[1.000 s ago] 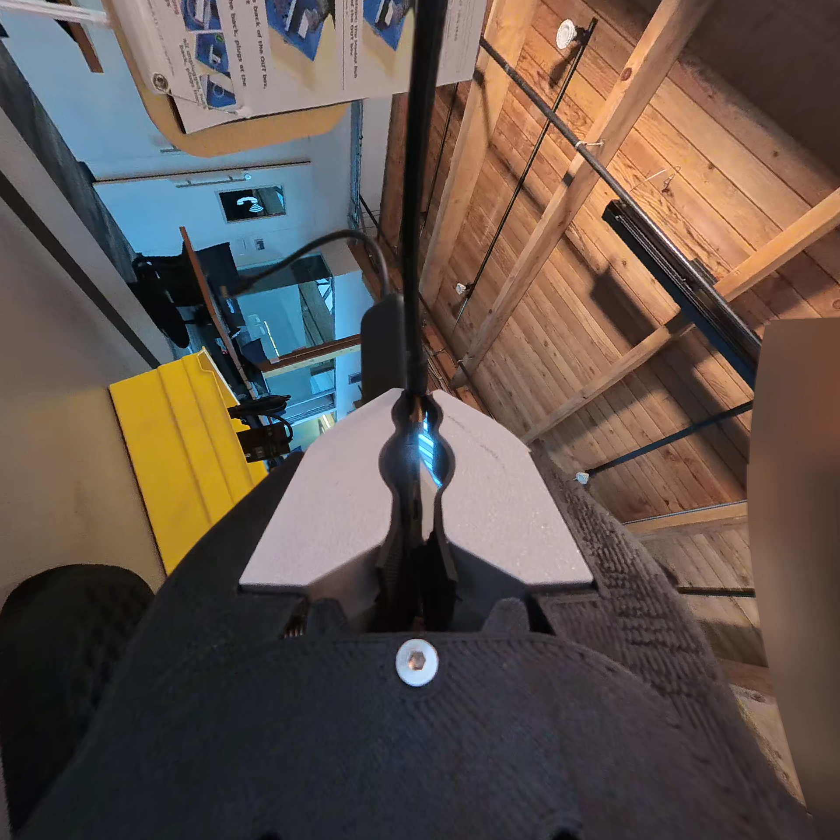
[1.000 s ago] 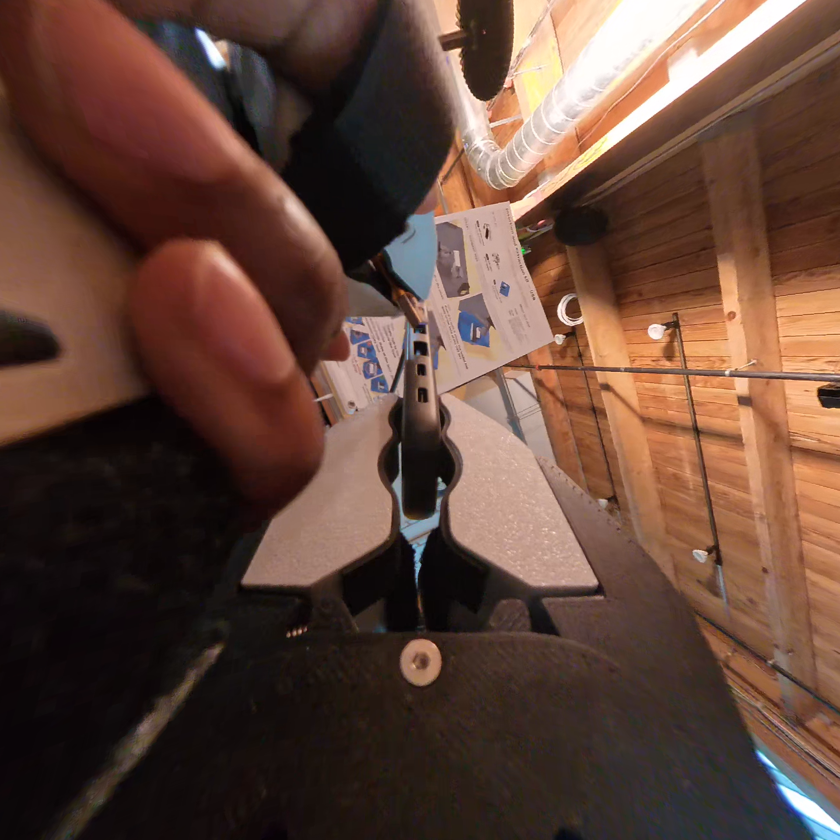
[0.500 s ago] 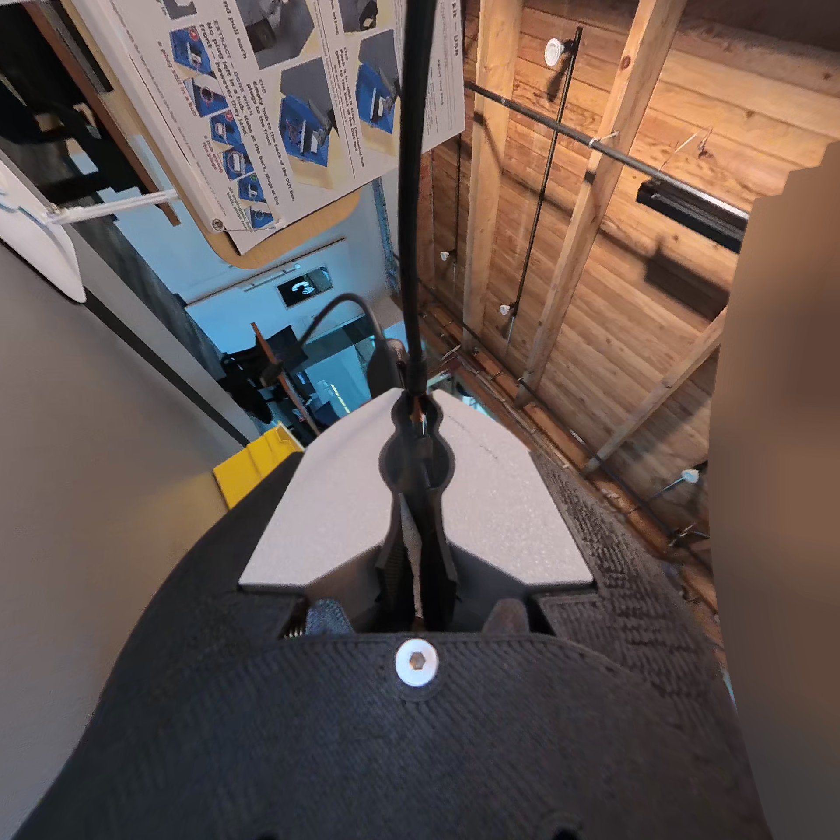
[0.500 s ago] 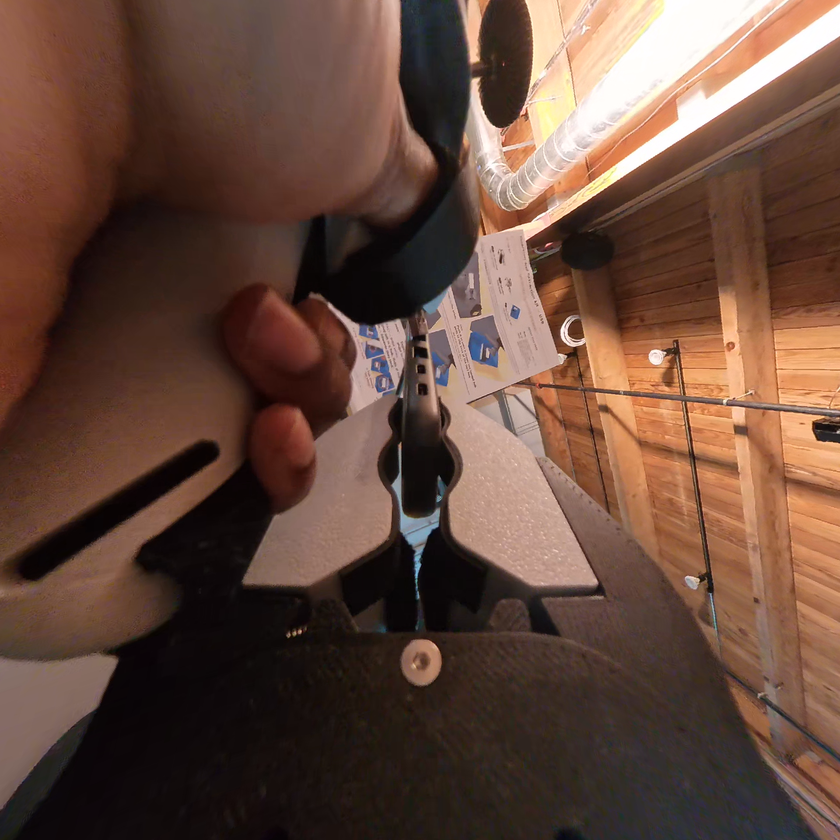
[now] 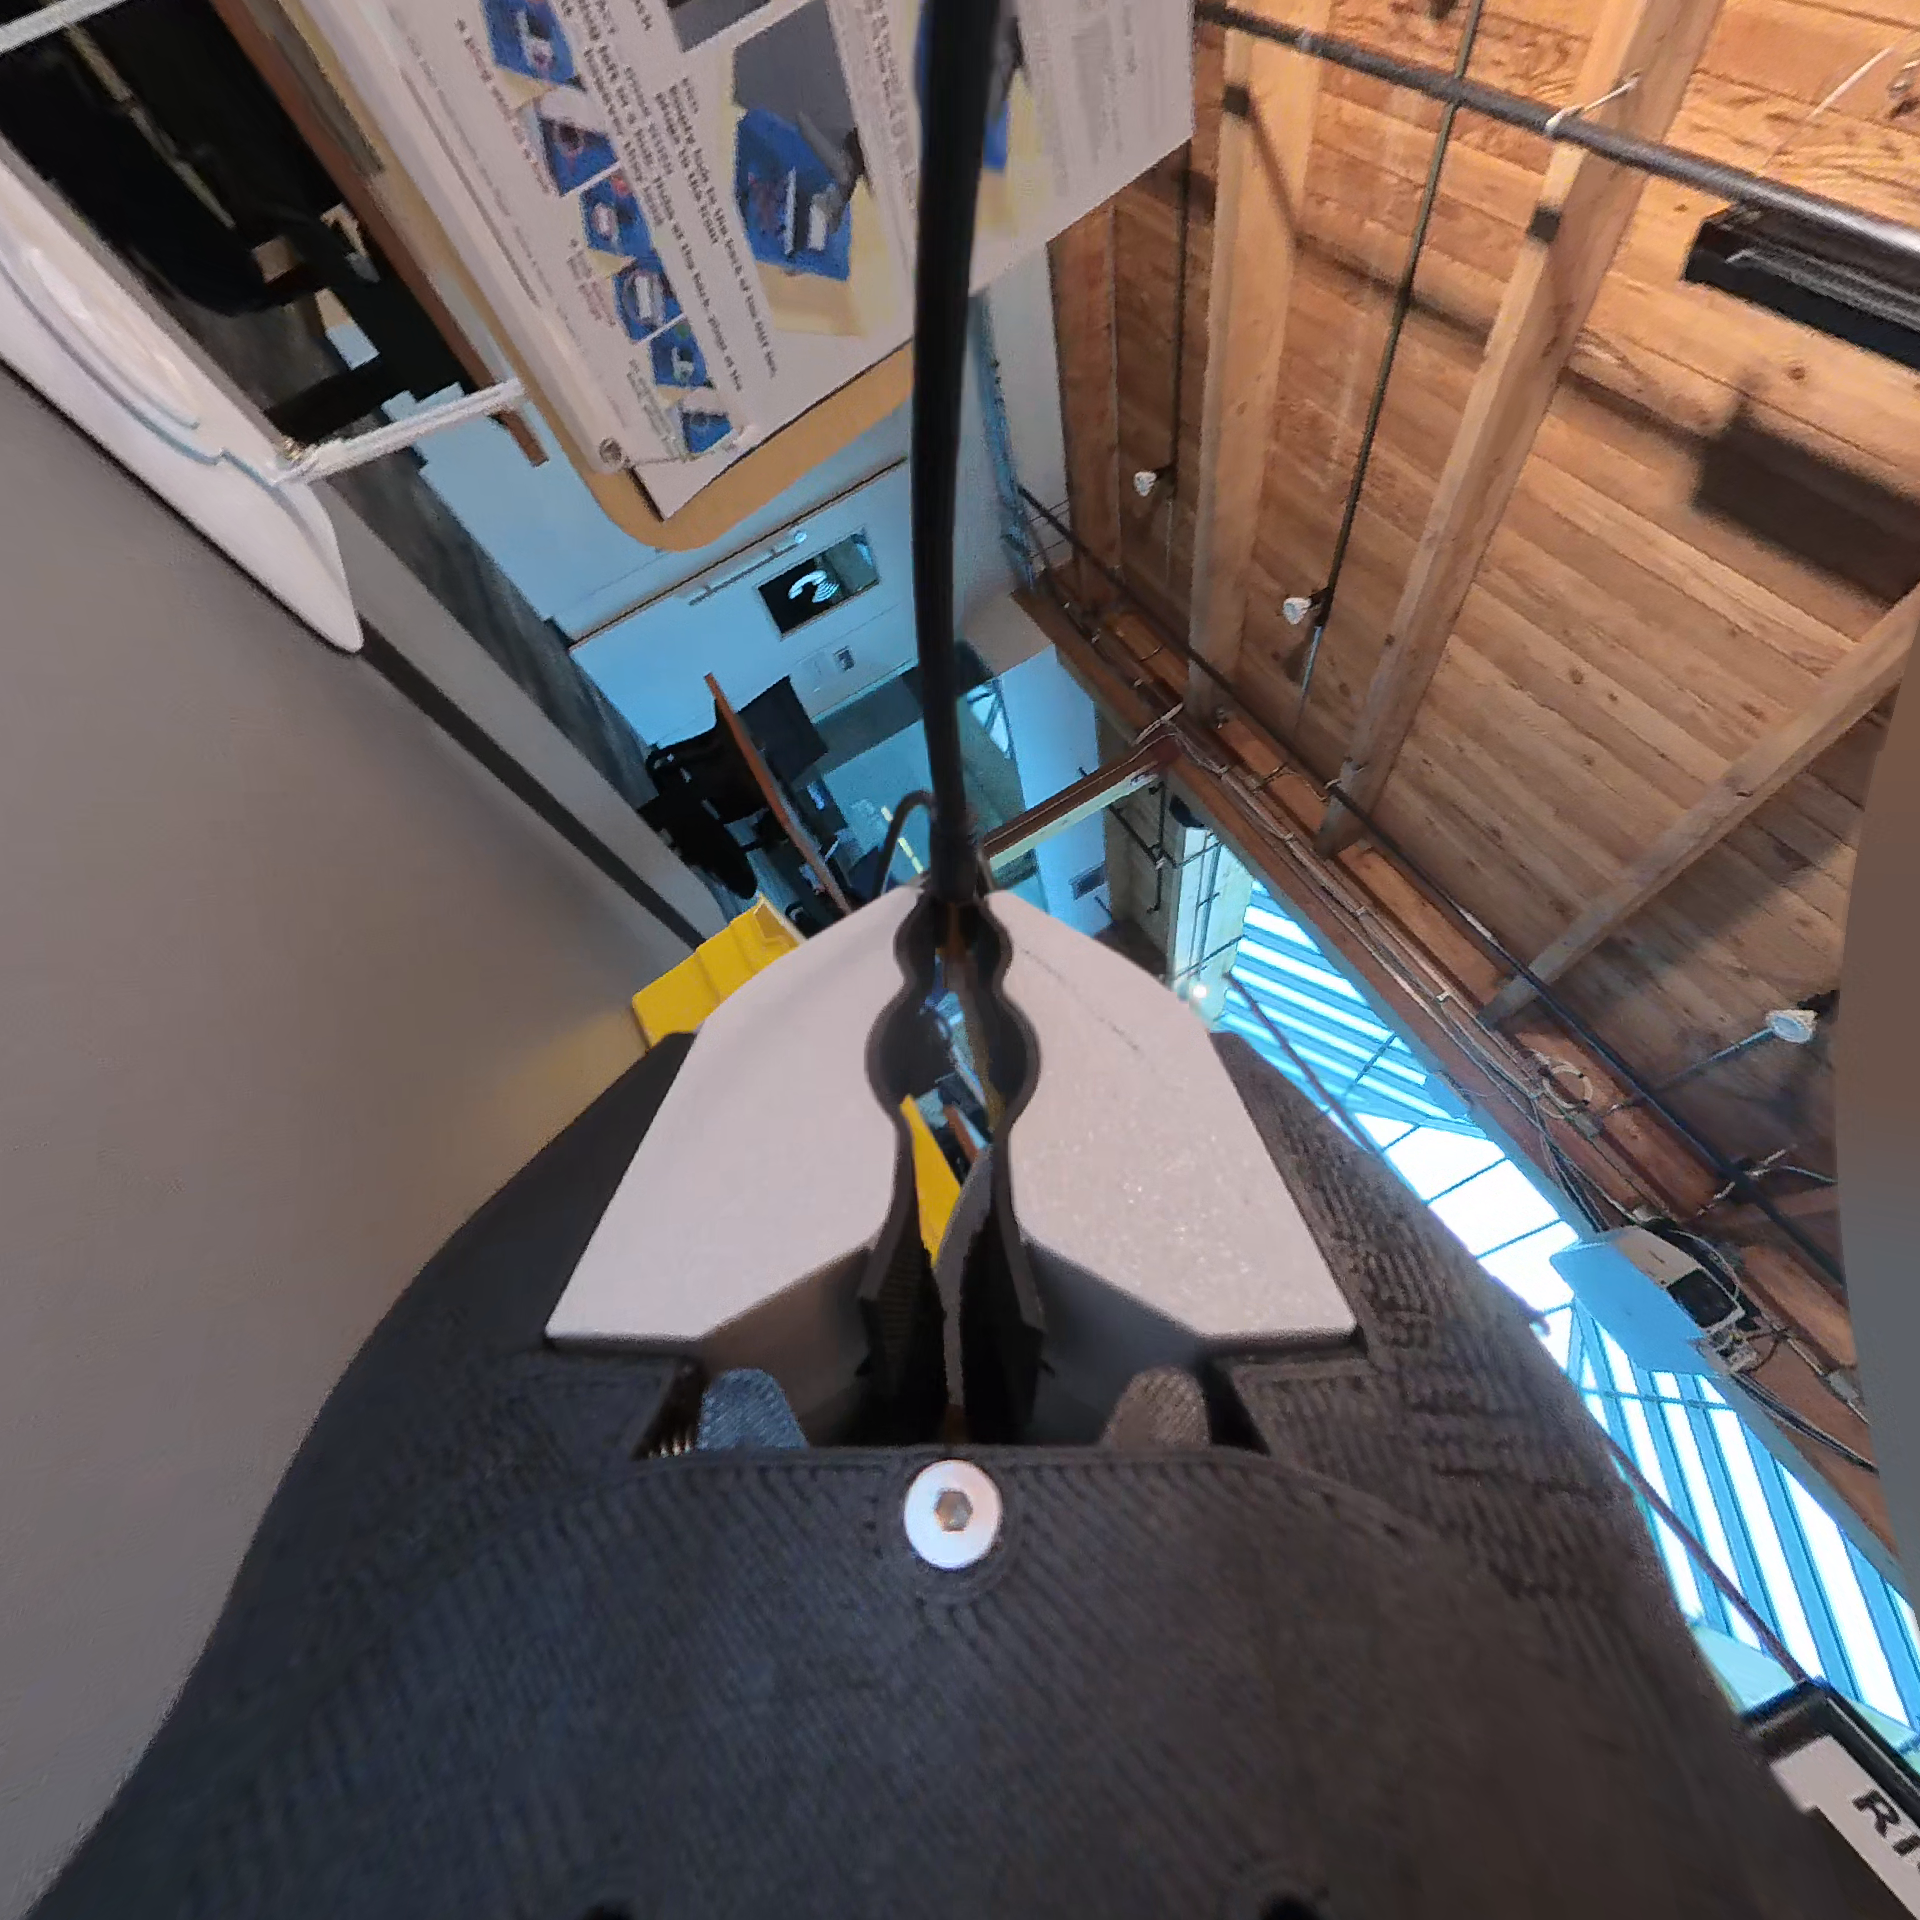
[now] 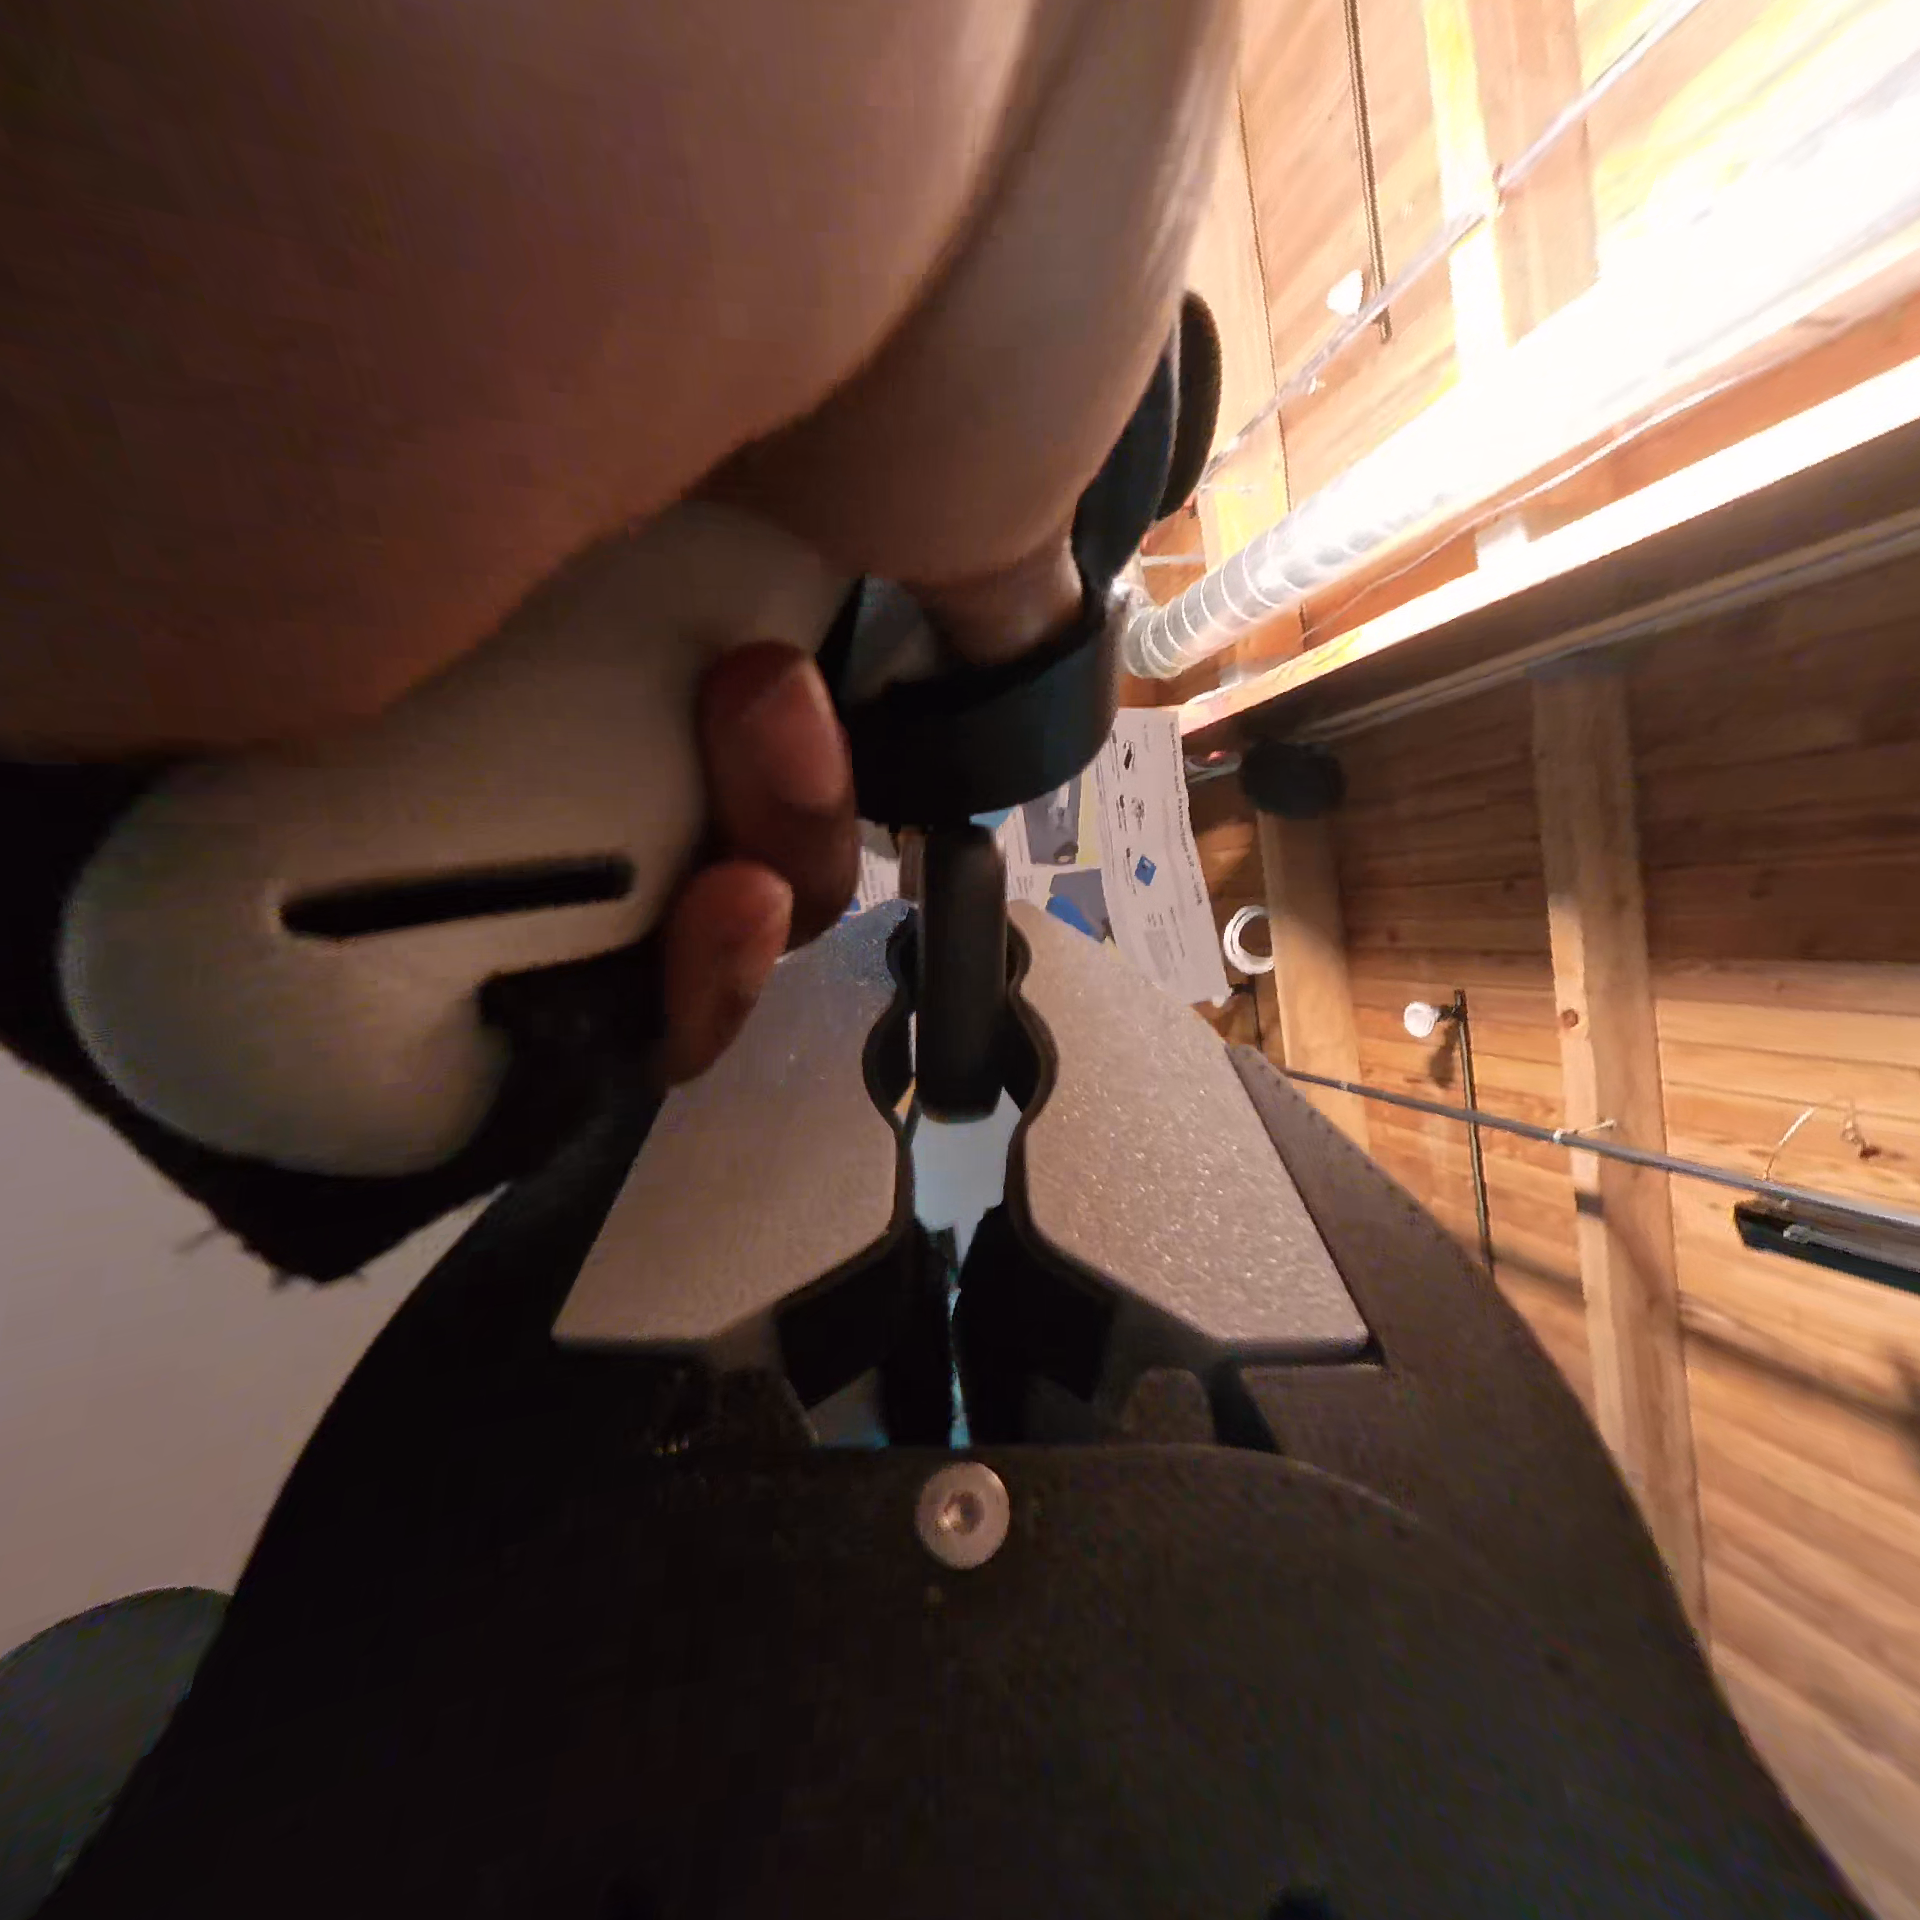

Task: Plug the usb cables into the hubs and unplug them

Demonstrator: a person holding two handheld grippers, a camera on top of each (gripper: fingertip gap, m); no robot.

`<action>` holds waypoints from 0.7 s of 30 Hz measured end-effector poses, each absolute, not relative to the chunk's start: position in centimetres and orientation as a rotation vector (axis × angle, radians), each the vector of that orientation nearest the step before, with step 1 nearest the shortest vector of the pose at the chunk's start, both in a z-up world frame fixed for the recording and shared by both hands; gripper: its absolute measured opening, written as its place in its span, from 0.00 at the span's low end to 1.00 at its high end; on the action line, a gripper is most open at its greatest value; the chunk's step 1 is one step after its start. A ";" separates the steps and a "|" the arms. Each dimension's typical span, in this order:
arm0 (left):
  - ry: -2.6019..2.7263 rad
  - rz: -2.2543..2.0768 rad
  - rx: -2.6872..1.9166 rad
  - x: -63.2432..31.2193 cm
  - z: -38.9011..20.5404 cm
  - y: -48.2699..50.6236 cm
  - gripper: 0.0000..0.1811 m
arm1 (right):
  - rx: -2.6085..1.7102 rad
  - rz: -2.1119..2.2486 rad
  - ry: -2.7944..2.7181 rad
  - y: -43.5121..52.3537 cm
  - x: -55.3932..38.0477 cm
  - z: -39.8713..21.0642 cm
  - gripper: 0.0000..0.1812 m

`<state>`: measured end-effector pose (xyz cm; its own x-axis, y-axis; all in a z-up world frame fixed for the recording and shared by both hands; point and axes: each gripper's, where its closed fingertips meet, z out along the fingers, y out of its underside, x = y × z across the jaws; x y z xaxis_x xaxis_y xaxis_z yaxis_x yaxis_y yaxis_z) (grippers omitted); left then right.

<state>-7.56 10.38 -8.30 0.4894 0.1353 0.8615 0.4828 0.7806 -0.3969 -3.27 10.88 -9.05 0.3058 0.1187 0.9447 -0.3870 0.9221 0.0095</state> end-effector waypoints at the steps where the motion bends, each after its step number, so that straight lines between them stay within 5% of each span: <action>1: -1.074 -0.250 -0.698 -7.4 -8.7 10.7 0.04 | 0.277 0.333 -1.216 10.9 -3.2 -9.1 0.06; 21: -1.122 -0.393 -0.583 -7.5 -8.6 10.3 0.04 | 0.299 0.277 -1.232 11.1 -3.6 -9.9 0.06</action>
<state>-7.53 10.32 -8.56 0.3903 -0.0057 0.9207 0.5697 0.7870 -0.2367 -3.57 11.11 -9.93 0.3084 0.0452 0.9502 -0.3652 0.9279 0.0745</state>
